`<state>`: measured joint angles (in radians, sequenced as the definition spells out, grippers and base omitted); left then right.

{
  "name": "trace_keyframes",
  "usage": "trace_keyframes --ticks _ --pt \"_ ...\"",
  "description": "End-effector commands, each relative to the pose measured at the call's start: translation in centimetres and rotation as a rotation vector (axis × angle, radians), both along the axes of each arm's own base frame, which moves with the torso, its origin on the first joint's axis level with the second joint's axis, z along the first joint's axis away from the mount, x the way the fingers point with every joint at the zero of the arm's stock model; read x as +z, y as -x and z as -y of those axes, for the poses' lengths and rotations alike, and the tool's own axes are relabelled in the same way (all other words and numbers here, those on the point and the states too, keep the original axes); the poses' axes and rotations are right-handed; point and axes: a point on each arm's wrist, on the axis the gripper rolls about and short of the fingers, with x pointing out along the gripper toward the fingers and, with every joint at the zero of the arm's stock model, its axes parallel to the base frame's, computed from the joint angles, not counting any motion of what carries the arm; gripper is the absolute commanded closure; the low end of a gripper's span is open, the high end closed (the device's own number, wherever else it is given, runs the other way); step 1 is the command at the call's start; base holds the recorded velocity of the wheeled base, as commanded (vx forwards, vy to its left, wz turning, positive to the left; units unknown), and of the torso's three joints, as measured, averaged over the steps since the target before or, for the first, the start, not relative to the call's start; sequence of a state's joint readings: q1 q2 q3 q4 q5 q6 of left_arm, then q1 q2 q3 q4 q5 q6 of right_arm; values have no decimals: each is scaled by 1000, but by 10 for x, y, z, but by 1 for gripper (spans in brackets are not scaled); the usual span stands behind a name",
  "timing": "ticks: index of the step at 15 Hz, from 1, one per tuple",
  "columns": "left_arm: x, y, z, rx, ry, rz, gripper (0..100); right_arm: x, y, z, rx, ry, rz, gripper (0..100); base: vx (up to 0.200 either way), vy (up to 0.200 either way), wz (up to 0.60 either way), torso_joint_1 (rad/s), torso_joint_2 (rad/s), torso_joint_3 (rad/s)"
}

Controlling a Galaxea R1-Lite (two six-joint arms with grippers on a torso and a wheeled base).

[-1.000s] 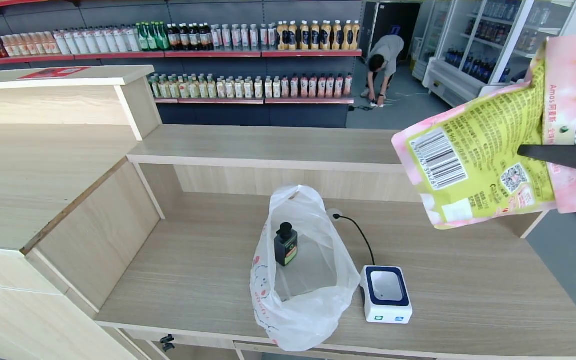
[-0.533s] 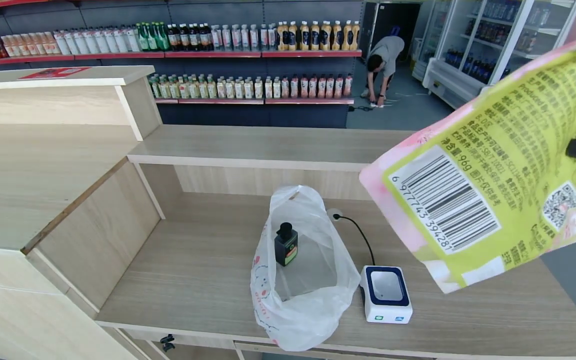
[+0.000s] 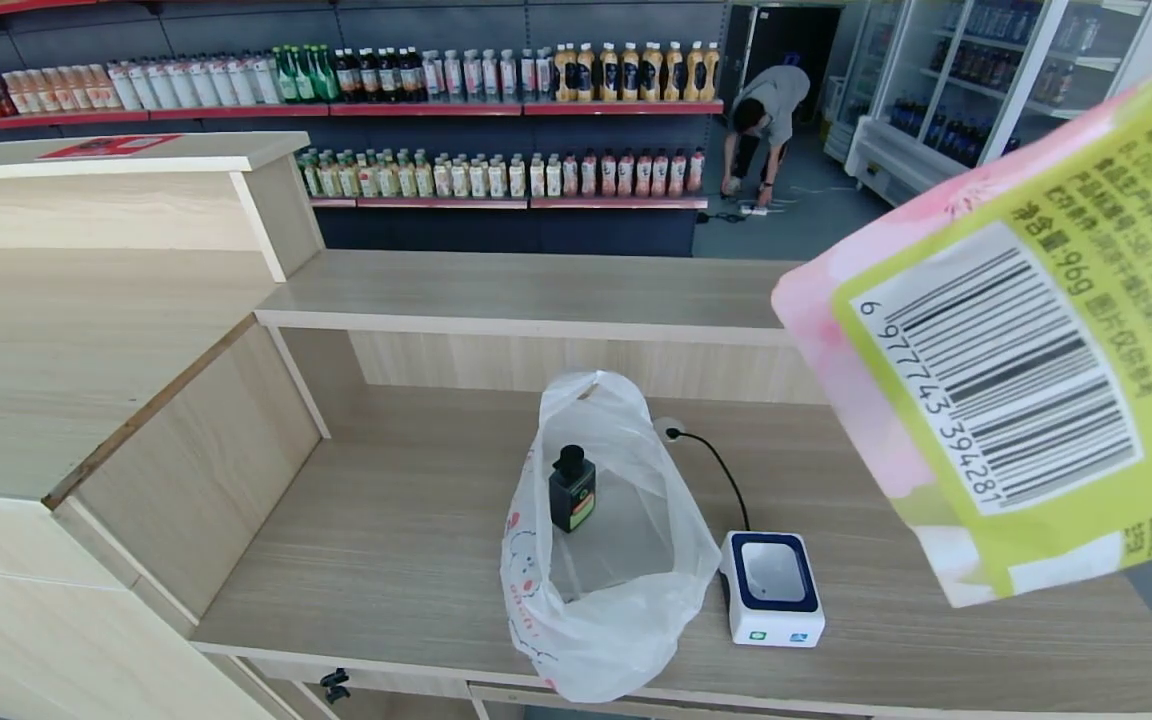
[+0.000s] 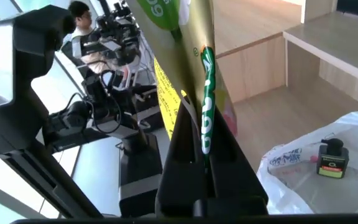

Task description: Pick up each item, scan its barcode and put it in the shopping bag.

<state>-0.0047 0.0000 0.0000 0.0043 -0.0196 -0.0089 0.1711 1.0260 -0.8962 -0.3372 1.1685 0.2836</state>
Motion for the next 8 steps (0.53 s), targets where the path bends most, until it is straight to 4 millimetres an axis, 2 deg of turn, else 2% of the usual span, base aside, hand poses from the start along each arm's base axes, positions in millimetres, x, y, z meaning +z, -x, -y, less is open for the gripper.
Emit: trace_keyframes --ticks 1,8 --pt "0 0 0 0 0 -2 0 1 8 1 -11 -7 20 100 0 0 0 0 0 0" --pt "0 0 0 0 0 -2 0 -10 21 1 -16 -12 10 100 0 0 0 0 0 0"
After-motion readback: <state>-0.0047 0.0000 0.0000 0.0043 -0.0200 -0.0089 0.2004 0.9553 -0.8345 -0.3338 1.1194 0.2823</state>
